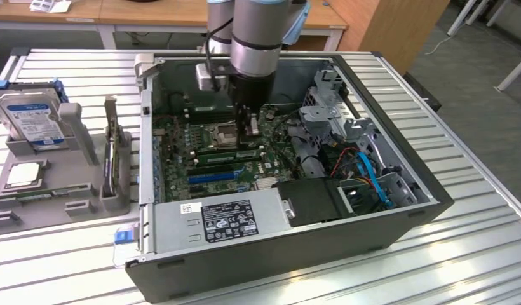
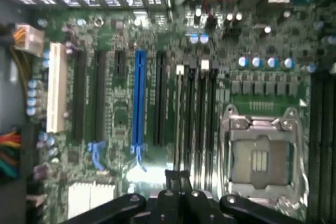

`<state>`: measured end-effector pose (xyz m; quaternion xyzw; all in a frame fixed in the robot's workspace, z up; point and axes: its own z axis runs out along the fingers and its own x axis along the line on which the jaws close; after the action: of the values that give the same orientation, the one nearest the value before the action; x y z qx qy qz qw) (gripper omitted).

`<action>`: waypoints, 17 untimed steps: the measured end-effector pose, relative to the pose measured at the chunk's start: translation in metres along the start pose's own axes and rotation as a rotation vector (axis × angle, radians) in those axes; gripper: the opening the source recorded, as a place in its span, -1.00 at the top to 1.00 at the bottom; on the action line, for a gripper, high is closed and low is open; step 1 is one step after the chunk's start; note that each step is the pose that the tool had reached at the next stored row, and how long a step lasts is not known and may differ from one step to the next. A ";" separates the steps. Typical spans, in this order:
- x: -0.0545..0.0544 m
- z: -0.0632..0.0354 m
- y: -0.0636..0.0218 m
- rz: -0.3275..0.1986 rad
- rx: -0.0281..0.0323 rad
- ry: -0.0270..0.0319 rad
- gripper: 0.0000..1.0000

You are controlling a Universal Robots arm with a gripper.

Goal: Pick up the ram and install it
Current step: 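Press down the ram until it locks into place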

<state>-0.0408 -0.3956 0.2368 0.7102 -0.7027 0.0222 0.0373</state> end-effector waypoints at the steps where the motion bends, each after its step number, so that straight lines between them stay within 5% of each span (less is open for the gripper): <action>1: 0.000 -0.0044 0.0001 0.000 0.0000 -0.0001 0.79; 17: 0.006 -0.0769 0.0017 0.000 0.0001 -0.0002 0.79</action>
<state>-0.0408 -0.3954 0.3140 0.7102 -0.7027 0.0221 0.0372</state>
